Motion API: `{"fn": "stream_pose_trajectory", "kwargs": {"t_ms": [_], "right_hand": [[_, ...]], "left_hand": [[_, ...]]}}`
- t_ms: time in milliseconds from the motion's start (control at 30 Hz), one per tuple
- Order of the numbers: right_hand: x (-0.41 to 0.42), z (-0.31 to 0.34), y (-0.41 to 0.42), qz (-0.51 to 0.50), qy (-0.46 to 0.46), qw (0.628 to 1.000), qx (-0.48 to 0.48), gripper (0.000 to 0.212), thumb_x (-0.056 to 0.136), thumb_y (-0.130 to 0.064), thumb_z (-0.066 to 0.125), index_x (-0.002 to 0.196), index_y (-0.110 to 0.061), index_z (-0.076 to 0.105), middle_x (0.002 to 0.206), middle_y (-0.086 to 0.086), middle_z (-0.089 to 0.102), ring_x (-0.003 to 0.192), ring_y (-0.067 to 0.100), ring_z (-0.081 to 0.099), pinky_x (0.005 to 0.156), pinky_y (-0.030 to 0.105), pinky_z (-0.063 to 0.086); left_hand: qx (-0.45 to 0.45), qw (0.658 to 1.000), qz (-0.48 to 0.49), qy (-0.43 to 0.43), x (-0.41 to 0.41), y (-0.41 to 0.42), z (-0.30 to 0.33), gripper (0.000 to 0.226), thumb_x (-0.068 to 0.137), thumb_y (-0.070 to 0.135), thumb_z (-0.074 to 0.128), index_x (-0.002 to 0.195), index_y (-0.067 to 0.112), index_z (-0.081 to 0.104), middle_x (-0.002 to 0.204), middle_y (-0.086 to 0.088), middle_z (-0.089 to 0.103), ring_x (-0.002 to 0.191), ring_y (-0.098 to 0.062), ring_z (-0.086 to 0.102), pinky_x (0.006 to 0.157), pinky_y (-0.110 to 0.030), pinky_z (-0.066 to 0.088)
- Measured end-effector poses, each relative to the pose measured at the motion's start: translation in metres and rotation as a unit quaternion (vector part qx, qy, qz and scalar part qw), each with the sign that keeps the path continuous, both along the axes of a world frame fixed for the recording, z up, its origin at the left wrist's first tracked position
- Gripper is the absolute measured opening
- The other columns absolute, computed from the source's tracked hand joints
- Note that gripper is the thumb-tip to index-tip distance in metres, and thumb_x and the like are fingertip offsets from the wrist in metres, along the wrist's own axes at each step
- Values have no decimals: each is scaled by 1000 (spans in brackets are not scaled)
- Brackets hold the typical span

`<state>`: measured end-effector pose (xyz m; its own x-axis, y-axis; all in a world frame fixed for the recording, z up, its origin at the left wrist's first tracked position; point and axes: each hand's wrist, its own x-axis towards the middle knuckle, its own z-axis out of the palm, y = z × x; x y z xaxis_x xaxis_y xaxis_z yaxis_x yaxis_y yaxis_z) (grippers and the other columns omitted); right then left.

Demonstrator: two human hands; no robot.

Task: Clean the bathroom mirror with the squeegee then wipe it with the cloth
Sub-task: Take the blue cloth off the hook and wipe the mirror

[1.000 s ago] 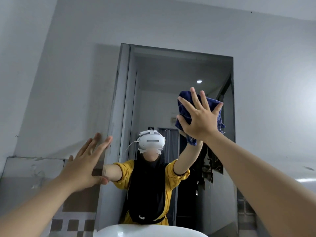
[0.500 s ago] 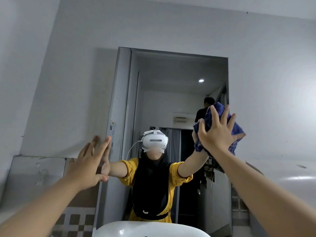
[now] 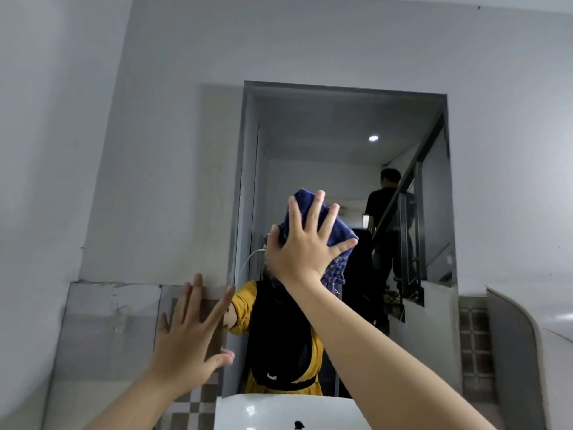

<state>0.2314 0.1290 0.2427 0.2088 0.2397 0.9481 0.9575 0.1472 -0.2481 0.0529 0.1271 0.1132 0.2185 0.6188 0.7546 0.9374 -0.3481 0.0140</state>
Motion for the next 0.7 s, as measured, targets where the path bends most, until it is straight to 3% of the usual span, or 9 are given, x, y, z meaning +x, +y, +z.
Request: {"fn": "stream_pose_trajectory", "kwargs": {"t_ms": [100, 233, 367, 600, 700], "right_hand": [[-29, 1, 5, 6, -51, 999, 4, 61, 86, -46, 44, 145, -35, 31, 163, 6, 7, 148, 39, 0, 97, 80, -7], [-44, 1, 9, 2, -150, 989, 10, 61, 84, -44, 48, 143, -35, 35, 162, 6, 13, 147, 39, 5, 97, 80, -7], [-38, 0, 9, -10, -234, 972, 17, 61, 85, -47, 46, 144, -36, 35, 162, 5, 16, 148, 37, 9, 97, 74, -13], [-14, -4, 4, -15, -351, 936, 8, 59, 85, -50, 48, 143, -39, 38, 161, 1, 21, 147, 35, 14, 101, 73, -6], [7, -7, 0, -17, -397, 918, 3, 60, 85, -50, 49, 143, -39, 38, 161, 1, 20, 147, 36, 14, 102, 76, -2]], "left_hand": [[-8, 1000, 5, 3, -1, 3, -1, 114, 64, 74, 58, 137, 49, -26, 145, -3, -45, 134, -28, -30, 106, -63, 22], [-2, 1000, 12, 8, -5, 6, -4, 113, 56, 80, 52, 146, 42, -5, 153, -4, -27, 140, -35, -2, 91, -67, 37], [0, 1000, 14, 28, -9, 8, -3, 110, 54, 82, 40, 149, 32, 13, 156, -15, 0, 135, -40, 22, 77, -67, 44], [-23, 999, 9, 28, -10, 5, -2, 119, 49, 81, 55, 149, 32, 11, 153, -19, 18, 133, -40, 26, 76, -68, 42], [-30, 999, -15, 19, -11, 8, -4, 117, 51, 79, 55, 148, 36, 6, 157, -16, 3, 137, -40, 16, 83, -69, 37]]}}
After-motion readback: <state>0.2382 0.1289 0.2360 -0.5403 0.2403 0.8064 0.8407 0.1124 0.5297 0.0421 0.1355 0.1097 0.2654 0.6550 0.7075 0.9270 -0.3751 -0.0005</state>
